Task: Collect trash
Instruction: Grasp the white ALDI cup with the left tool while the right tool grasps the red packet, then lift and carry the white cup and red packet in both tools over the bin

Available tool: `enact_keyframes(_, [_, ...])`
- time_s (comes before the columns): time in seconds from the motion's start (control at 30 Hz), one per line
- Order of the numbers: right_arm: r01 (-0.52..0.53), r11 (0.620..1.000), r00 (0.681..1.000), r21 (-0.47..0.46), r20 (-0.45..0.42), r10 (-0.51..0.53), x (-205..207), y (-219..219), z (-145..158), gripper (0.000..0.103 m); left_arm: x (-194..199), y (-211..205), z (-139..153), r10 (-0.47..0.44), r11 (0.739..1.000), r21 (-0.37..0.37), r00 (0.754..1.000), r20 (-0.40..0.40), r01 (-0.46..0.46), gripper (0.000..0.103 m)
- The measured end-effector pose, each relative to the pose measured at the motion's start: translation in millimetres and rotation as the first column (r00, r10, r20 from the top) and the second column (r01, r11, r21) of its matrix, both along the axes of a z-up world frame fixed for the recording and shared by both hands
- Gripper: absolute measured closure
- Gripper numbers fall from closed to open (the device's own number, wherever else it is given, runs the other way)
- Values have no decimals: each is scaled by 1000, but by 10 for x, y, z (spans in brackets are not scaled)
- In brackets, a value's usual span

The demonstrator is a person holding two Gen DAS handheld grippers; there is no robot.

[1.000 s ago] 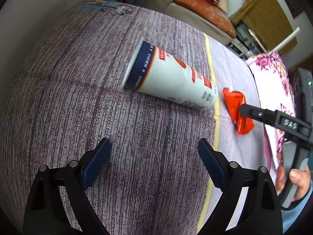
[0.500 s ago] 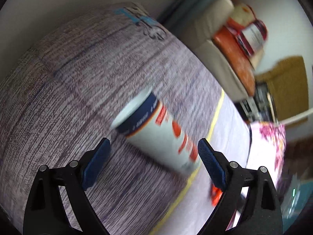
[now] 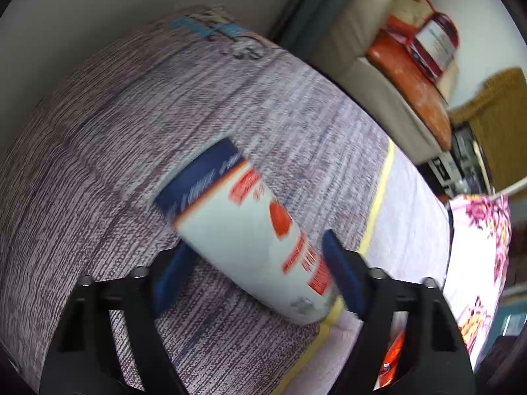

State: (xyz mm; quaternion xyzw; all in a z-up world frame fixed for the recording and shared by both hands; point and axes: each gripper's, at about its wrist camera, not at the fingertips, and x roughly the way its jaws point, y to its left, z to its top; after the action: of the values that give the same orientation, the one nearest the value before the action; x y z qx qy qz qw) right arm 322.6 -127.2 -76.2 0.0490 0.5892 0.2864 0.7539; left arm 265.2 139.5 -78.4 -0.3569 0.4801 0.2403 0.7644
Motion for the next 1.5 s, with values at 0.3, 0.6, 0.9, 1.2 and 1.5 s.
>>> enact_keyframes(0.3, [53,996,998,71,-32,-51,-255,-251,41,62,-309,-90,22,-190,981,47,982,-9,190,48])
enact_keyframes(0.6, [131,983,990,131,-75,-121,-652,-566,70,62,-803,-644,83,-462,885,68,887,4,461,50])
enact_keyframes(0.9, [194,966,980,171,-85,-182,-1042,-934,74,62,-1132,-1156,88,-595,802,77,804,3,593,51])
enact_keyframes(1.2, [231,958,971,168,-101,-216,-1242,-1183,17,62,-952,-1255,-135,-587,807,49,808,-54,589,50])
enact_keyframes(1.5, [243,954,968,175,-110,-226,-1236,-1224,-22,62,-704,-1392,-117,-592,795,108,802,-75,597,52])
